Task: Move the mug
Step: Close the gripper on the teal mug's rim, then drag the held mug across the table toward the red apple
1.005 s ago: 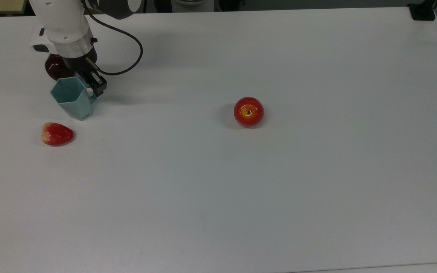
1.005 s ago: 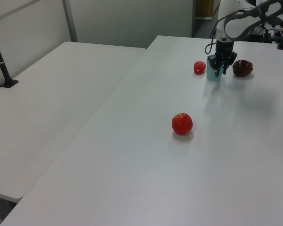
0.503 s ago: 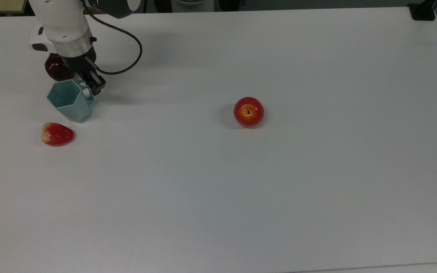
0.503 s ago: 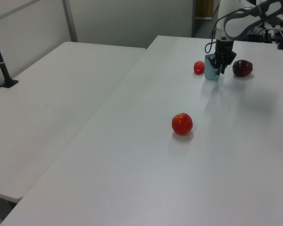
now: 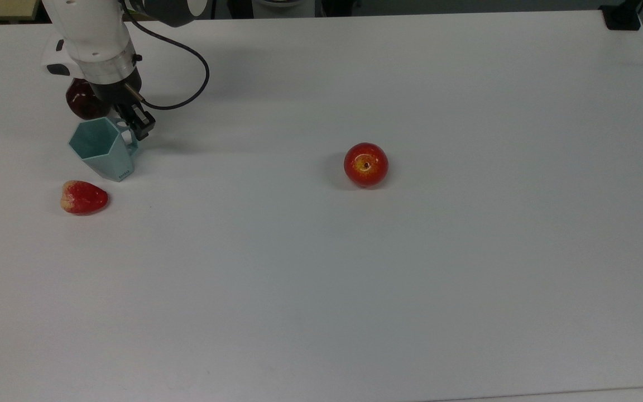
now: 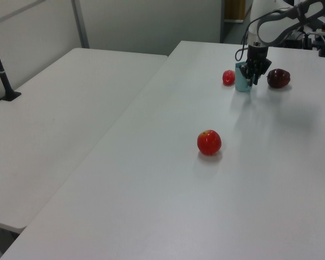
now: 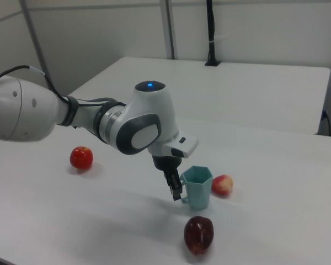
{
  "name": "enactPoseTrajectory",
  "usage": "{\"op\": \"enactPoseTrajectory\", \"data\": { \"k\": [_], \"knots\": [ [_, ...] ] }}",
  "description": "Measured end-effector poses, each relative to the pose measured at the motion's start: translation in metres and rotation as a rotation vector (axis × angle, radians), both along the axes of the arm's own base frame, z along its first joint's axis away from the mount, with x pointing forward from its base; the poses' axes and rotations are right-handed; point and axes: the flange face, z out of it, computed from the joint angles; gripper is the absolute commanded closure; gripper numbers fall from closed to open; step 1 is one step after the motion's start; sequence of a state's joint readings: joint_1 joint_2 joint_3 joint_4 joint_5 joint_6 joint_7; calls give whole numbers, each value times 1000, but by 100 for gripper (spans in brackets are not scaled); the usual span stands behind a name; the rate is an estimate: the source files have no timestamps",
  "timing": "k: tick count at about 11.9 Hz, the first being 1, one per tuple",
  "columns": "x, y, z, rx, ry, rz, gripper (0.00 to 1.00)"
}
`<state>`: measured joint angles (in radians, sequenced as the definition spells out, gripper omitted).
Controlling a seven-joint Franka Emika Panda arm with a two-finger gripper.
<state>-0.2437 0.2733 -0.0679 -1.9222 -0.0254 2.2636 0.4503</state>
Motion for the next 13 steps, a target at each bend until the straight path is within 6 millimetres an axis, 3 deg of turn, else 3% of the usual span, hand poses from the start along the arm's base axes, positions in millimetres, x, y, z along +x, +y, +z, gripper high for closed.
{"op": "enactPoseTrajectory", "data": {
  "k": [5, 9, 13],
  "knots": [
    [3, -1, 6, -16, -9, 11, 100],
    [7, 3, 23, -34, -37, 28, 100],
    [18, 48, 41, -60, -62, 118, 100]
  ]
}}
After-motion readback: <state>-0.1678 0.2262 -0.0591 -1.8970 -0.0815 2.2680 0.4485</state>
